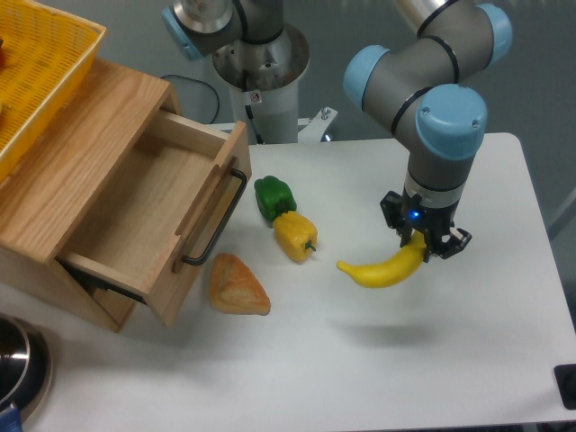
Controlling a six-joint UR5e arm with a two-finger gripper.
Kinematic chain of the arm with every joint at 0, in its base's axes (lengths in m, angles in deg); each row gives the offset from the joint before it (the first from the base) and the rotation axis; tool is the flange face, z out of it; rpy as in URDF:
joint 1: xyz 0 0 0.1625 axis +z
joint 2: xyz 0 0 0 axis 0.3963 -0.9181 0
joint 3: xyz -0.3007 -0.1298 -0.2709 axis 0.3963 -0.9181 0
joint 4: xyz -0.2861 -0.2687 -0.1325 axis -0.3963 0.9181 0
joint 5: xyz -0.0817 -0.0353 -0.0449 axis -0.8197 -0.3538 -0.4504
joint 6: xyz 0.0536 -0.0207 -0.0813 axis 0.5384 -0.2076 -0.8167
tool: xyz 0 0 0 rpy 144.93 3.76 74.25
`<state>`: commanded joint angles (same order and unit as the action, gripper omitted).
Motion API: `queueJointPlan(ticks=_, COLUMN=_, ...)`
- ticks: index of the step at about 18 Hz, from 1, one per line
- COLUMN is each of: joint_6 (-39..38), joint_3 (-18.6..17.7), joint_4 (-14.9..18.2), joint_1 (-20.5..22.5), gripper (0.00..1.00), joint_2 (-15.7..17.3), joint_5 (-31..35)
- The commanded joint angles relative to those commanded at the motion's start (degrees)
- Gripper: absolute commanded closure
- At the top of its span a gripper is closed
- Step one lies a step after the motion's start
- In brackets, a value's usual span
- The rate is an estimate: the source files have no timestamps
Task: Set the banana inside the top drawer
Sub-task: 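Grasp the yellow banana with the gripper and lift it up, then carry the banana over the open wooden drawer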
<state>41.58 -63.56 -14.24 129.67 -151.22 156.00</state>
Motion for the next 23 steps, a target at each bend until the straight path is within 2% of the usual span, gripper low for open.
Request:
queueJointPlan(ticks=3, joint_6=-0.44, joint_3=0.26, joint_4=0.87, joint_1=-0.35, gripper=0.97, joint_2=0.88, joint_5=0.00)
queueJointPlan(ticks=7, joint_6=-1.31, joint_3=1.32, joint_4=5.79, joint_1=-1.23, gripper=0.97, joint_2=3.95, joint_5=0.00)
queueJointPlan(ticks=13, joint_6=-6.94, joint_3=1.23, joint_4=14.31, joint_1=-3.78, gripper=0.97, joint_2=9.75, joint_5=0.00)
queueJointPlan(ticks=23, joint_6=-10.10, joint_3=1.32, joint_4=22.93, joint_1=-5.88, gripper=0.97, joint_2=18.63, joint_5=-0.35)
